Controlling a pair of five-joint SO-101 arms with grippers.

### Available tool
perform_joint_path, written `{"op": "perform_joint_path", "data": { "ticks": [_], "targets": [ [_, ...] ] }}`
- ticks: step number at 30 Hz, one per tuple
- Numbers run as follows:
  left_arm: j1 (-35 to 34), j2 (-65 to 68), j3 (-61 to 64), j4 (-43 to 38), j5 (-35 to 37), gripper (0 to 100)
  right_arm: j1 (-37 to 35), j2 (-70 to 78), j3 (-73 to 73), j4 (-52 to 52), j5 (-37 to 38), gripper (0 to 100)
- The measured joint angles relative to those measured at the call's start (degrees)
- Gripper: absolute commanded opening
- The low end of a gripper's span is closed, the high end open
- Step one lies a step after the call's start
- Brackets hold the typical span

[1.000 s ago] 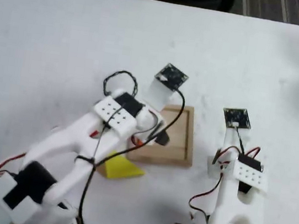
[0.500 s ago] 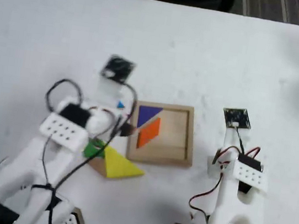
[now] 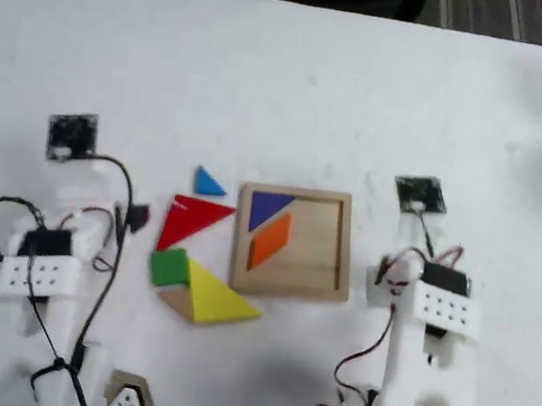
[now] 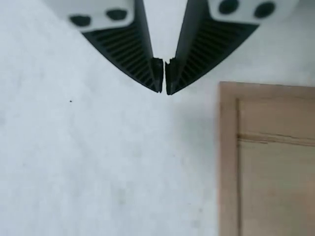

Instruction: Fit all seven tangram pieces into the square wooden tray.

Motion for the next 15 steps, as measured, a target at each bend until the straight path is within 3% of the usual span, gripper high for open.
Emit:
{"op": "perform_joint_path", "data": {
  "ticks": [6,15],
  "targets": [
    [-4.22,-0.26,0.00,-0.79,0.00,3,-13.01,1.14,-8.79,8.26,-6.42,1.8],
    [-8.44,-0.26,-0.18,-0.79,1.32,5,-23.21,9.49,-5.36,-4.40,-14.86,1.8]
  ]
}}
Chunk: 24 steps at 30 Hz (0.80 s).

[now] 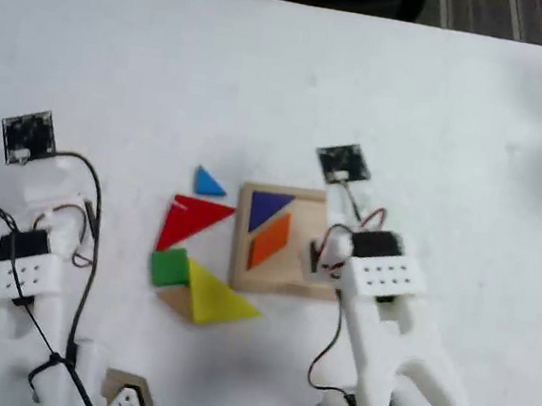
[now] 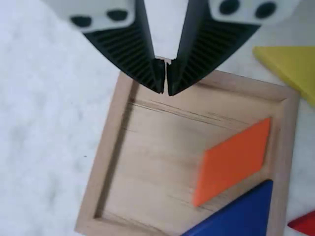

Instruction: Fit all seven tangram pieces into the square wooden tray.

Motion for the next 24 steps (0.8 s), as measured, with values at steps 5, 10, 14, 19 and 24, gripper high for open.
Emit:
{"op": "perform_joint_path", "data": {
  "ticks": [5,10,14,19,24],
  "targets": [
    [0.00,0.00,0.00,0.00,2.55,5,-8.44,2.90,0.26,-6.59,-7.82,1.8],
    [0.00,0.00,0.00,0.00,2.90,5,-15.74,6.86,0.26,-13.19,-12.57,1.8],
    [-0.26,0.00,0.00,0.00,2.90,5,-20.84,11.87,0.26,-16.26,-13.01,1.8],
    [-0.26,0.00,0.00,0.00,2.90,5,-19.43,15.03,0.09,-17.14,-13.10,1.8],
    [-0.26,0.00,0.00,0.00,2.90,5,-13.71,15.38,0.18,-15.30,-13.19,1.8]
  ]
}}
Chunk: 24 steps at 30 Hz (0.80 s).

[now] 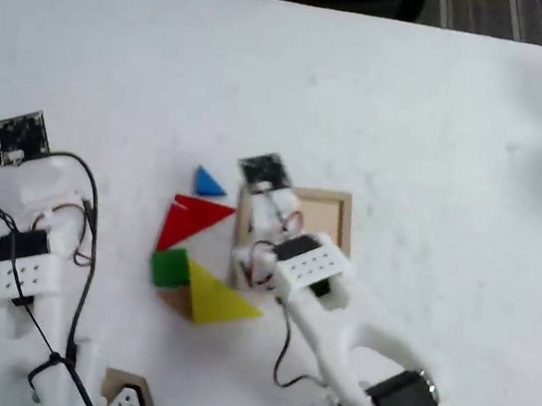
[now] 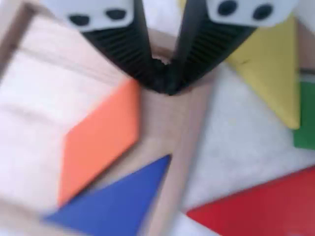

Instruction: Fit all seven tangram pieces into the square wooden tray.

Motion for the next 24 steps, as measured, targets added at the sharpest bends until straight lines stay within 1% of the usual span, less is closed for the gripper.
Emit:
{"op": "perform_joint_path", "data": {
  "ticks": [9,14,18,24],
  "targets": [
    [0.00,0.00,0.00,0.00,0.00,5,7.56,-0.35,-0.70,3.96,0.09,1.8],
    [0.18,0.00,0.00,0.00,0.00,5,14.07,-7.03,-0.70,7.12,0.09,1.8],
    [0.18,0.00,0.00,-2.29,0.00,5,19.60,-10.73,-0.62,7.21,0.09,1.8],
    [0.18,0.00,0.00,-3.16,0.00,5,20.22,-11.87,0.53,7.12,3.69,1.8]
  ]
}}
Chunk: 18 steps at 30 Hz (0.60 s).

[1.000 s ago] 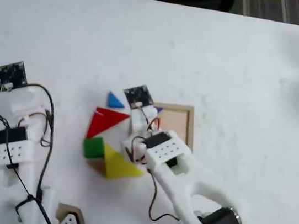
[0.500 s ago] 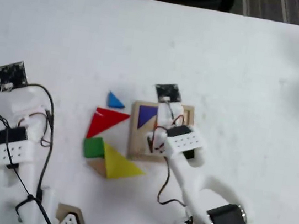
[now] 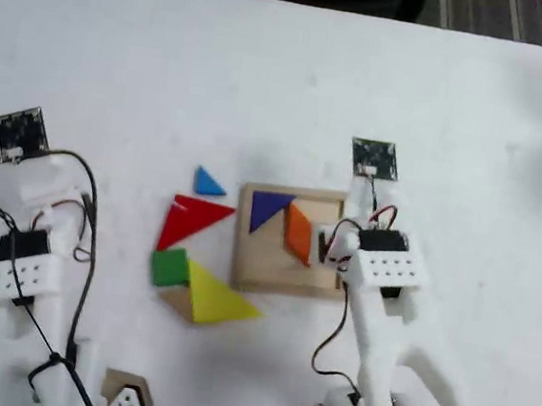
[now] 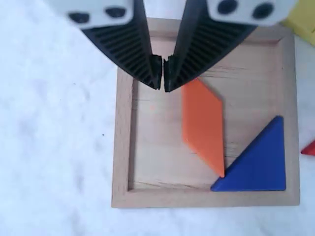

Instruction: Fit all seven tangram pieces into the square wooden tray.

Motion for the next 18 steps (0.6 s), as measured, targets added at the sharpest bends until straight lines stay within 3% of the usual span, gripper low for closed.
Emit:
{"op": "perform_joint_path", "data": {
  "ticks": [4,11,18],
  "targets": [
    [0.00,0.00,0.00,0.00,0.00,5,-1.14,0.00,0.00,2.64,0.18,1.8],
    [0.00,0.00,0.00,0.00,0.00,5,-13.54,0.00,5.10,0.35,0.53,1.8],
    [0.44,0.00,0.00,0.00,0.00,5,-13.89,0.00,7.91,-5.45,0.53,1.8]
  ]
}}
